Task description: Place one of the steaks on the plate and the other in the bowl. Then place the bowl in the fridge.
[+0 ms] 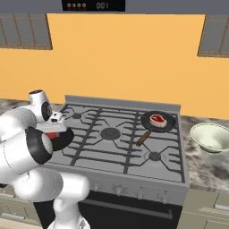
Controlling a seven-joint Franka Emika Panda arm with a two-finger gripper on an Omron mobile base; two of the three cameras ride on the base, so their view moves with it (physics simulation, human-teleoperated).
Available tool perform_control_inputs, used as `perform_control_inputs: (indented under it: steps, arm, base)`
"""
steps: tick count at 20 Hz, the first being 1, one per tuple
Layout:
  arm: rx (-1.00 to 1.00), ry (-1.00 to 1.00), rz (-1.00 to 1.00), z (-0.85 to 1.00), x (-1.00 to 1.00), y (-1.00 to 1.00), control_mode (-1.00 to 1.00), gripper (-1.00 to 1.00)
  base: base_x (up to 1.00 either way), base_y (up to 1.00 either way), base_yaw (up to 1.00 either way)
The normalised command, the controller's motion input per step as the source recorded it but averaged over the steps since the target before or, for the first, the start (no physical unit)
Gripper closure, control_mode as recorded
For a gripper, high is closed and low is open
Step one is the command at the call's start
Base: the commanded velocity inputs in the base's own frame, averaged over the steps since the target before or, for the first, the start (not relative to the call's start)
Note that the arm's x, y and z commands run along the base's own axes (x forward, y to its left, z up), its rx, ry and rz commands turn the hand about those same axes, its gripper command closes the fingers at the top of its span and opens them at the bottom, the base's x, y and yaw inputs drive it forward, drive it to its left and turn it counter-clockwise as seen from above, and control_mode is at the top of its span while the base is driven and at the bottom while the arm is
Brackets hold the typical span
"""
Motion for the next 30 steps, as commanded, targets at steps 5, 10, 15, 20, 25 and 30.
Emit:
perform_control_inputs:
  steps: [5,10,15,20,25,30]
  arm:
    - [0.04,-0.01,-0.28,0.97,-0.61,-0.78,-1.00,1.00]
    - [0.04,0.00,-0.16,0.77,-0.84,-0.97,-1.00,1.00]
    - [0.06,0.00,-0.07,0.60,-1.00,-0.86,-1.00,1.00]
    - [0.00,0.00,-0.03,0.14,-0.62,-0.65,-1.00,1.00]
    - [-0.01,-0.02,0.02,-0.04,-0.05,-0.09,-1.00,1.00]
    - [0.00,0.00,0.00,0.00,0.00,-0.05,-1.00,1.00]
  base:
    - [0.00,0.00,0.00]
    - [0.00,0.00,0.00]
    - [0.00,0.00,0.00]
    - [0.00,0.00,0.00]
    - [0.00,0.00,0.00]
    - [0.00,0.00,0.00]
